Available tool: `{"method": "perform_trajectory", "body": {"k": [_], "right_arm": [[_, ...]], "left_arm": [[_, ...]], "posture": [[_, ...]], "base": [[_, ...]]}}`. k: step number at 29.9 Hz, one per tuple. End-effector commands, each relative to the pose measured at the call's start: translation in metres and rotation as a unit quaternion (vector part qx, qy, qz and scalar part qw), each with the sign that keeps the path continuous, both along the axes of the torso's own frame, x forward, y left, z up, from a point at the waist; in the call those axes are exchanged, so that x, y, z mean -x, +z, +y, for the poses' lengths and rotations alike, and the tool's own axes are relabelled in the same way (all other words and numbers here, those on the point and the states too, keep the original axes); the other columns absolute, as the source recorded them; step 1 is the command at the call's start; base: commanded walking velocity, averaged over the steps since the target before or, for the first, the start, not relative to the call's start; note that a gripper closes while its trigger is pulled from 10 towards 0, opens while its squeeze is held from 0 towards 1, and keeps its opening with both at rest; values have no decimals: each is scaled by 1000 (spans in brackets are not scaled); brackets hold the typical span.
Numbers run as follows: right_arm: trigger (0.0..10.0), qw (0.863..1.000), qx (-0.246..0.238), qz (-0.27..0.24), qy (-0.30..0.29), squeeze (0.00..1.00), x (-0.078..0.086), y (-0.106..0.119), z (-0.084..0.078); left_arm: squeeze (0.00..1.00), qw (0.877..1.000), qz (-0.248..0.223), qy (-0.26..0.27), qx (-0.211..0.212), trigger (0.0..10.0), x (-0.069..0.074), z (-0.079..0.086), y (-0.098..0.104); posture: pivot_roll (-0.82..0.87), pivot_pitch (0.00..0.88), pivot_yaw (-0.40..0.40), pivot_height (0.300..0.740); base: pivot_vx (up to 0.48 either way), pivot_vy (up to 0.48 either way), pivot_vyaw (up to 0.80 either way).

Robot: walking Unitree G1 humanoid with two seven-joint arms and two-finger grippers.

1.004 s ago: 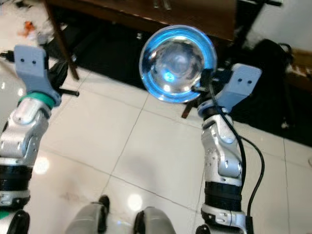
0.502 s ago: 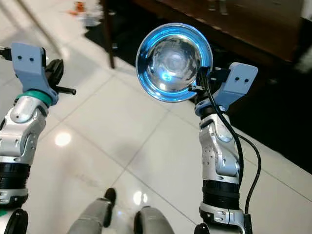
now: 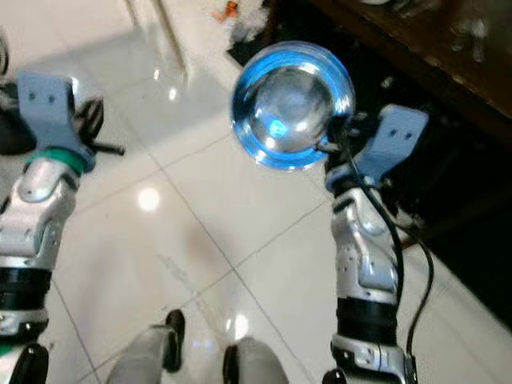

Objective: Setting the table

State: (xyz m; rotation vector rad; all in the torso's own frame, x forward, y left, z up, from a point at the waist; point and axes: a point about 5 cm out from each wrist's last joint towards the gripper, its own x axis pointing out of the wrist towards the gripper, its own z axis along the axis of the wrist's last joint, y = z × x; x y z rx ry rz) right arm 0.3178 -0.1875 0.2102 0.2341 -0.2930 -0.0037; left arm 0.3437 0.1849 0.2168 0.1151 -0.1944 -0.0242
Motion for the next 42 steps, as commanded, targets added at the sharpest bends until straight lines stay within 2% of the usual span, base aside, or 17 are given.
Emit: {"method": "perform_trajectory", "body": {"k": [1,9,14,18,22,26,42], "right_arm": [[10000,1000,-3,-1,-5,0,2,-1,-2],[10000,1000,-4,-1,-5,0,2,-1,-2],[10000,1000,7,21,-9,0,3,-14,-3],[10000,1000,10,25,-9,0,3,-16,-3],[10000,1000,3,22,-2,0,3,-16,-2],[10000,1000,4,20,-2,0,4,-16,-1],[10000,1000,5,20,-6,0,5,-18,-3]], "left_arm": [[0,1000,12,0,0,10000,1,-2,-6],[0,1000,12,2,1,10000,1,-2,-6],[0,999,31,-3,-11,10000,3,-8,-22],[0,999,34,-4,-13,10000,4,-10,-25],[0,999,30,-2,-18,10000,3,-13,-26],[0,999,27,5,-15,10000,-1,-13,-24],[0,1000,23,5,-12,10000,-3,-14,-23]], "posture": [[22,92,-22,740],[22,93,-21,740],[25,87,-24,740],[23,87,-23,740],[20,85,-21,740],[17,82,-20,740],[16,78,-15,740]], "base": [[0,0,800],[0,0,800],[0,0,800],[0,0,800],[100,0,0],[465,0,0],[464,0,0]]}}
